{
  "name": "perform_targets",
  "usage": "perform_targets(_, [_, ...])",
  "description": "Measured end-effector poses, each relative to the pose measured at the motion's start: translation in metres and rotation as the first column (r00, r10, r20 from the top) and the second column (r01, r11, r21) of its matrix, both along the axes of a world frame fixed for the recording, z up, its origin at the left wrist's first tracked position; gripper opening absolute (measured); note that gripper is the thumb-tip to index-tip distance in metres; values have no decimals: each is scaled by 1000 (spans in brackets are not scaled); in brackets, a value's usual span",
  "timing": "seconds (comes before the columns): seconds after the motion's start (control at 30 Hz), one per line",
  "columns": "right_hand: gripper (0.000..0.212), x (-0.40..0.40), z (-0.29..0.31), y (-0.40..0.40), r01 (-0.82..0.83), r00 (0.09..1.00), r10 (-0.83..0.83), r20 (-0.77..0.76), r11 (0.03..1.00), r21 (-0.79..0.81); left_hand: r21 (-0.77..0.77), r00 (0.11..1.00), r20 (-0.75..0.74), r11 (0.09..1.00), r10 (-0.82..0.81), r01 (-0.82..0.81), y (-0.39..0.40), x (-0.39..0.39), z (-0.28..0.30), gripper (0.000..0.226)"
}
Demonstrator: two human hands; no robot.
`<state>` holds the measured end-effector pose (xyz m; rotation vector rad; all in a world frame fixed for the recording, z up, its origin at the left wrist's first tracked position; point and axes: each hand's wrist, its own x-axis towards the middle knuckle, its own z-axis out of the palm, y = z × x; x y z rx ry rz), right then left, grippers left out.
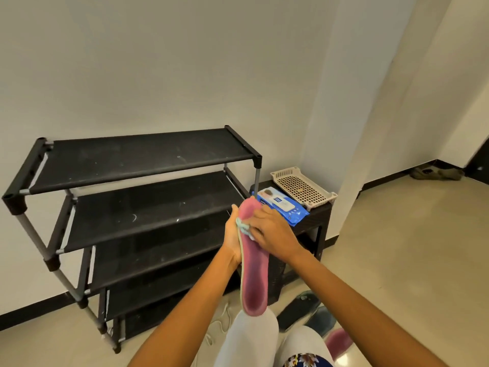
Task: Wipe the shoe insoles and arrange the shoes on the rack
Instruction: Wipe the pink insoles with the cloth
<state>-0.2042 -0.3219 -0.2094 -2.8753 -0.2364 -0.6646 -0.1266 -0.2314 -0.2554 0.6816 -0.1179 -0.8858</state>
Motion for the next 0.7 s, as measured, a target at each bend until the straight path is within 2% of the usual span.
perform_targets(0.07, [24,7,7,-3,-28,999,27,-43,1000,-5,-14,1000,-21,1000,22,-22,5,0,-10,59])
perform_targets(0.13, [21,18,14,-7,118,989,-130,75,982,151,20,999,12,998,52,-52,10,-1,-13,60])
perform_targets(0.2, [23,27,20,-2,243,957,-279,83,922,302,-22,999,-38,999,32,-33,15,-3,-9,68])
perform_targets(0.33, [27,33,3,40,168,985,-172,4,966,199,-59,993,-46,992,110,-113,36,-3,-2,55])
perform_targets(0.43, [36,17,-24,78,39,998,-29,-55,978,203,-86,987,-16,983,163,-164,56,5,-14,58])
perform_targets(0.53, [41,11,-46,80,-115,992,116,-39,993,37,-89,984,-46,981,170,-174,72,7,-24,63])
perform_targets(0.6, [40,12,-46,75,-125,992,123,-29,988,-90,-87,987,-79,985,140,-147,79,2,-25,66])
perform_targets(0.7, [51,17,-43,75,-56,996,46,-82,990,-130,-56,987,-45,986,154,-156,86,-2,-23,61])
